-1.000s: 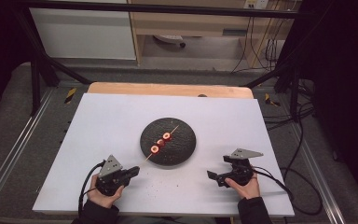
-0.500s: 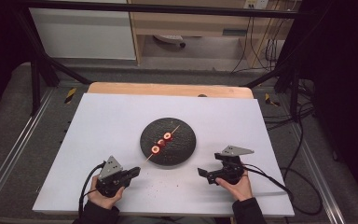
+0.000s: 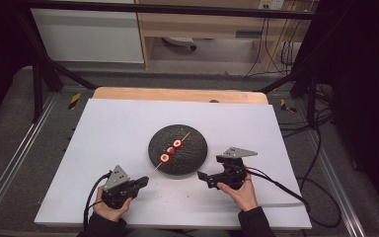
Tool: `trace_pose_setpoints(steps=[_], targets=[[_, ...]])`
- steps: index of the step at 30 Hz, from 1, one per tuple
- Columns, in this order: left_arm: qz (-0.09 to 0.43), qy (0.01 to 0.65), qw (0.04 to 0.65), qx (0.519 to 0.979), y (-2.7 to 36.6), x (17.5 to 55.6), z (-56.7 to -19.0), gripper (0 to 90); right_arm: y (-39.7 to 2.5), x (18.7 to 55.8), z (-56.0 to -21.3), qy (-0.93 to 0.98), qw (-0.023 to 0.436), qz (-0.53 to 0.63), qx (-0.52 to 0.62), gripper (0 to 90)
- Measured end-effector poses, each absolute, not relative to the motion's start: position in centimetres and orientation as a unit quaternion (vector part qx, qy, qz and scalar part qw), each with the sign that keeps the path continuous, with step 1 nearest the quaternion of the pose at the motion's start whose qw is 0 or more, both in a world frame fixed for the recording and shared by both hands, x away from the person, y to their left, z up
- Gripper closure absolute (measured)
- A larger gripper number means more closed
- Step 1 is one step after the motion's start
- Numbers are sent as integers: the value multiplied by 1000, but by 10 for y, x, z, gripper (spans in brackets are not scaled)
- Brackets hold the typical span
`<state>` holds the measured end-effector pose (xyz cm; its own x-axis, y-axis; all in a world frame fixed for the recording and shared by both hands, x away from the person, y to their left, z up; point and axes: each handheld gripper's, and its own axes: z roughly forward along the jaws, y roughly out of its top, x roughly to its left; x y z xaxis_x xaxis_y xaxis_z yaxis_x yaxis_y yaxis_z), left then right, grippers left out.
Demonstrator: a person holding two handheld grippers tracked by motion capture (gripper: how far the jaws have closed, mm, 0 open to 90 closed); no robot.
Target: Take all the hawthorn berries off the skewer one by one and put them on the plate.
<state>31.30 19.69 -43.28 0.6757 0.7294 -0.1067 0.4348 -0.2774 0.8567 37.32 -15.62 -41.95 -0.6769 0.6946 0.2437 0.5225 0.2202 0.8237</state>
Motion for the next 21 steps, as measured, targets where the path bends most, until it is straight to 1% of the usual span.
trace_pose_setpoints(steps=[11, 21], targets=[[157, 370, 475, 783, 197, 312, -432, 881, -133, 388, -406, 762, 81, 508, 393, 25], [160, 368, 477, 782, 195, 311, -432, 881, -118, 403, -400, 748, 61, 525, 401, 93]])
